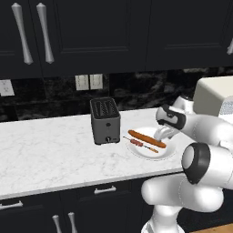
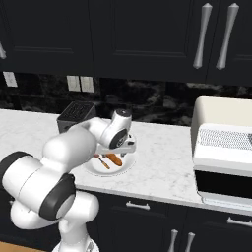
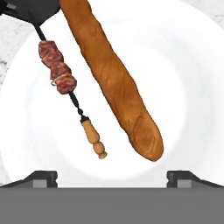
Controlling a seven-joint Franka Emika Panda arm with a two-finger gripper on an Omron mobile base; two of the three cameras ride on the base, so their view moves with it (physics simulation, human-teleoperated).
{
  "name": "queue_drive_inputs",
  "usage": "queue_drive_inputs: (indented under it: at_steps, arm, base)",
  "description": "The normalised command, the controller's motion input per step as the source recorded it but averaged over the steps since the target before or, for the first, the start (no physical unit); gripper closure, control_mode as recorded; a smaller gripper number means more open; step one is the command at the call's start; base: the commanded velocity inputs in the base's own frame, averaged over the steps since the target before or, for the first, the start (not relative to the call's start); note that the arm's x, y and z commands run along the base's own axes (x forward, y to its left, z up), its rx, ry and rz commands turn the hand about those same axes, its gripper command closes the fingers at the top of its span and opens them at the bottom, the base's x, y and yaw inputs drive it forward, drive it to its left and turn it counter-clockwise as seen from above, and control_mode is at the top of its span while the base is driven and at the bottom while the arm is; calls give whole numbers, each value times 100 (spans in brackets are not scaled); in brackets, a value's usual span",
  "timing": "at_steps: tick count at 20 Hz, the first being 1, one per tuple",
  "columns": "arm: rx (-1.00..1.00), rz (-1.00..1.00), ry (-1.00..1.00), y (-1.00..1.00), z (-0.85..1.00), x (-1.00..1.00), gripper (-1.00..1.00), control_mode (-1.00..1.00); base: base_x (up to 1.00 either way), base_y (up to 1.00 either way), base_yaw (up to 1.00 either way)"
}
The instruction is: Pick up the kebab skewer and baguette bread, and place them inside the toaster oven. Close the toaster oven door and start by setting the timer.
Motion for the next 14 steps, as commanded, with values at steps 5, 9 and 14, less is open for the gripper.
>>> queue_drive_inputs:
  at_steps: [5, 9, 14]
  arm:
    - [0, 1, -1, 4, -23, 10, -100, -100]
    - [1, 0, 0, -2, -13, 22, -100, -100]
    - [5, 1, 0, -18, -26, 26, -100, -100]
  base:
    - [0, 0, 0]
    - [0, 0, 0]
    - [0, 0, 0]
